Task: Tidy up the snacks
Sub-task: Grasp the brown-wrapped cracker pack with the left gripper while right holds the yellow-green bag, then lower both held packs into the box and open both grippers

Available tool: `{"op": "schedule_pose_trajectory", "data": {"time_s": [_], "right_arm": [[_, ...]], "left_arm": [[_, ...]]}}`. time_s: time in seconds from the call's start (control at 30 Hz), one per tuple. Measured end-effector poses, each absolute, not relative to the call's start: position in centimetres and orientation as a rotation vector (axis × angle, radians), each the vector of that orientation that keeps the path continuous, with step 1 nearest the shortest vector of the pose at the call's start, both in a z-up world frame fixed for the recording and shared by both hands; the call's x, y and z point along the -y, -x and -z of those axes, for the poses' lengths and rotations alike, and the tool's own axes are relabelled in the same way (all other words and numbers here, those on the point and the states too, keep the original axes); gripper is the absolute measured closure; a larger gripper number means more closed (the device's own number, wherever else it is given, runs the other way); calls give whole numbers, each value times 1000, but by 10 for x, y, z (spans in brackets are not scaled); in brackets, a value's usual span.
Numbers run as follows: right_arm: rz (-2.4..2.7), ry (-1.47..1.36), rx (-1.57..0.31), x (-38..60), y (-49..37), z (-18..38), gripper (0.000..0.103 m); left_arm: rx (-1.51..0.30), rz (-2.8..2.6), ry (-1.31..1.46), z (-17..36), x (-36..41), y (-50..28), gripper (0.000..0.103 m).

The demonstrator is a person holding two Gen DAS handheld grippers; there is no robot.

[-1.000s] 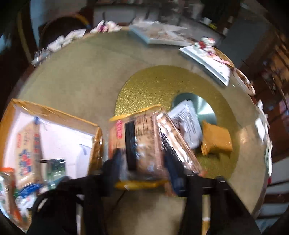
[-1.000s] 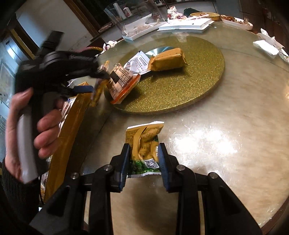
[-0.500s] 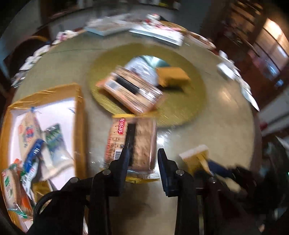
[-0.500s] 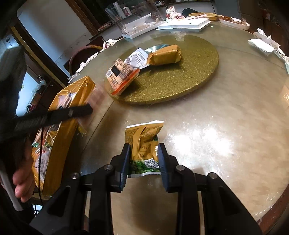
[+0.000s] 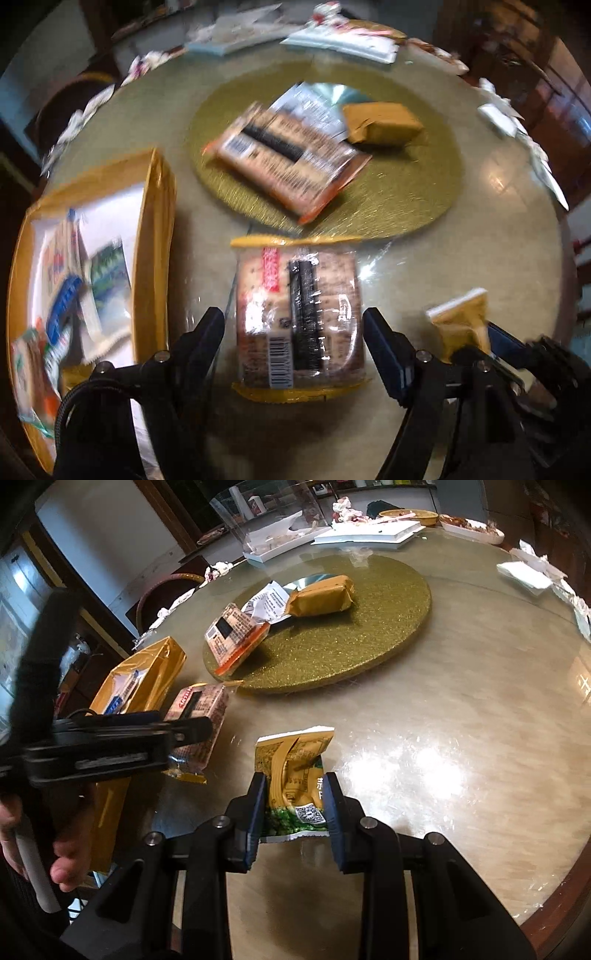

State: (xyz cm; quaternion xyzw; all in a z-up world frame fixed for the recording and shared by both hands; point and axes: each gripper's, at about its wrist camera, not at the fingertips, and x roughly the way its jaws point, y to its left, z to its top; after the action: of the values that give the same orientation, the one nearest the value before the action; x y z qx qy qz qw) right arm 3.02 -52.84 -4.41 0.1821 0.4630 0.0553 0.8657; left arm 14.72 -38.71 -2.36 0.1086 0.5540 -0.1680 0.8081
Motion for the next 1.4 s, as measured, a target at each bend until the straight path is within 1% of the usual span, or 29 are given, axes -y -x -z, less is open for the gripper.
{"op": "schedule_pose_trajectory", "data": {"time_s": [0.03, 0.07, 0.2, 0.33, 0.37, 0.47, 0.53, 0.6, 0.8, 0.93, 1.13, 1.4], "right_arm": [[-115, -374, -968, 528, -30, 44, 70], [-114, -365, -968, 527, -30, 44, 70], [-102, -321, -969, 521, -31, 43, 68], [-84, -231, -981, 508, -35, 42, 68], [-77, -226, -984, 508, -35, 42, 69], [-45, -162, -988, 498, -37, 38, 76], [-8, -58, -979, 482, -35, 35, 80], [1, -18, -969, 474, -32, 33, 83], [-69, -144, -948, 476, -33, 29, 85], [-133, -192, -907, 466, -33, 15, 85], [-335, -231, -855, 418, -48, -14, 85], [-482, -199, -875, 343, -94, -15, 85]], "left_arm": [[-1198, 363, -198, 27, 384, -148, 33], [-1191, 363, -181, 27, 382, -147, 35], [-1162, 372, -173, 25, 373, -133, 35], [-1090, 408, -77, 5, 351, -103, 35], [-1081, 421, -40, 0, 343, -93, 35], [-1066, 434, 57, -10, 321, -72, 35], [-1041, 440, 82, -19, 310, -57, 35], [-1011, 447, 110, -29, 304, -46, 35], [-920, 420, 177, -59, 258, -39, 35], [-898, 347, 189, -55, 220, -45, 35], [-950, 245, 236, -31, 177, -62, 35], [-992, 225, 210, -15, 164, -68, 35]]}}
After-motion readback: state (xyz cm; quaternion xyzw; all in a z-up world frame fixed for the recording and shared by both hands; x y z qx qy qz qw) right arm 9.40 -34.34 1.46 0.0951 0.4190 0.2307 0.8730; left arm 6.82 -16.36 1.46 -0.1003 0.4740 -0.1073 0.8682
